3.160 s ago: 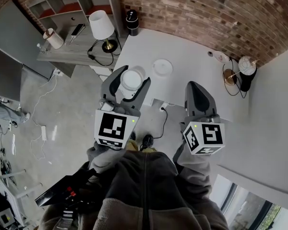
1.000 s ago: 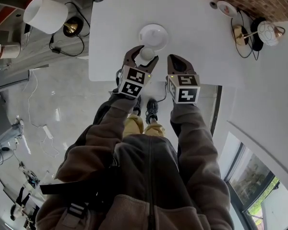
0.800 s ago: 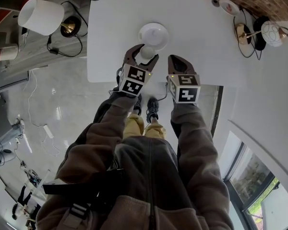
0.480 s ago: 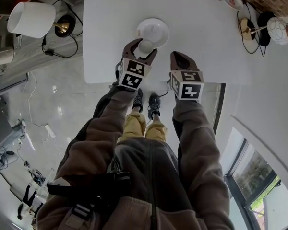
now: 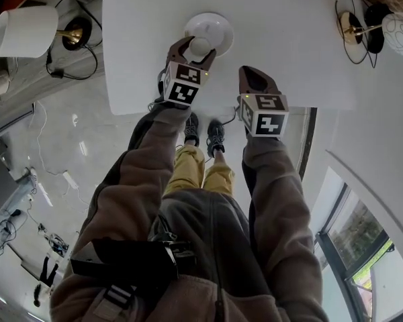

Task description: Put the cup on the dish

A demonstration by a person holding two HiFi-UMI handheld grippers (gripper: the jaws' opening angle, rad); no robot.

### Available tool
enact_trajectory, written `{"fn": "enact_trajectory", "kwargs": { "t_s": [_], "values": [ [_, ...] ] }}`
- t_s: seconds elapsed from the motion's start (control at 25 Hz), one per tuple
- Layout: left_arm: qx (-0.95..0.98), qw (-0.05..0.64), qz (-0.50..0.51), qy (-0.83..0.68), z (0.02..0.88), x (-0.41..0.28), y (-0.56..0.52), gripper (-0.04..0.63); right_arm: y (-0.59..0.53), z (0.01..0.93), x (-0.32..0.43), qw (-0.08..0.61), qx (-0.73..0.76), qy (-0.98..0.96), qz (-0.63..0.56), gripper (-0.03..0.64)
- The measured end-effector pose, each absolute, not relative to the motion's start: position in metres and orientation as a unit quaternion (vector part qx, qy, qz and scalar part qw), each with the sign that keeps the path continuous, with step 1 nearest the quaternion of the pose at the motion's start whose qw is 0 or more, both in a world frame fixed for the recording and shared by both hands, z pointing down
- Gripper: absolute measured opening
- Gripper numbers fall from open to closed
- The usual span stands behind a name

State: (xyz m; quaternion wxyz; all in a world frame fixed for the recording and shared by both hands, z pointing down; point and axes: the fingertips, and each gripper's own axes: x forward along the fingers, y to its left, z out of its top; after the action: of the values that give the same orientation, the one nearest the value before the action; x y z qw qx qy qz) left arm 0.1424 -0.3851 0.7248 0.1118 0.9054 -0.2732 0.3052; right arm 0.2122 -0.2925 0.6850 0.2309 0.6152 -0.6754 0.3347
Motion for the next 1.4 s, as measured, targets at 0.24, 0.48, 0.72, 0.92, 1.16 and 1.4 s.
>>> {"fn": "enact_trajectory", "kwargs": {
  "t_s": [0.24, 0.48, 0.72, 0.92, 1.16, 1.4],
  "values": [
    [0.896, 0.124, 0.320, -0.281, 0.742, 0.149, -0.395, 0.270, -0.287, 0.691, 0.216, 0.231, 0.619, -0.668, 0.343, 0.000],
    [0.897, 0.128, 0.321, -0.277, 0.748, 0.159, -0.402, 0.270, -0.281, 0.690, 0.221, 0.233, 0.624, -0.661, 0.346, 0.000],
    [0.894, 0.129, 0.323, -0.283, 0.750, 0.165, -0.409, 0.270, -0.269, 0.691, 0.226, 0.236, 0.628, -0.656, 0.346, 0.000],
    [0.896, 0.126, 0.323, -0.276, 0.750, 0.166, -0.407, 0.272, -0.259, 0.686, 0.232, 0.233, 0.634, -0.652, 0.346, 0.001],
    [0.895, 0.119, 0.326, -0.280, 0.737, 0.145, -0.393, 0.273, -0.253, 0.676, 0.230, 0.219, 0.640, -0.652, 0.342, 0.001],
    [0.885, 0.141, 0.328, -0.300, 0.720, 0.104, -0.362, 0.273, -0.250, 0.652, 0.221, 0.199, 0.639, -0.666, 0.330, 0.000]
  ]
}}
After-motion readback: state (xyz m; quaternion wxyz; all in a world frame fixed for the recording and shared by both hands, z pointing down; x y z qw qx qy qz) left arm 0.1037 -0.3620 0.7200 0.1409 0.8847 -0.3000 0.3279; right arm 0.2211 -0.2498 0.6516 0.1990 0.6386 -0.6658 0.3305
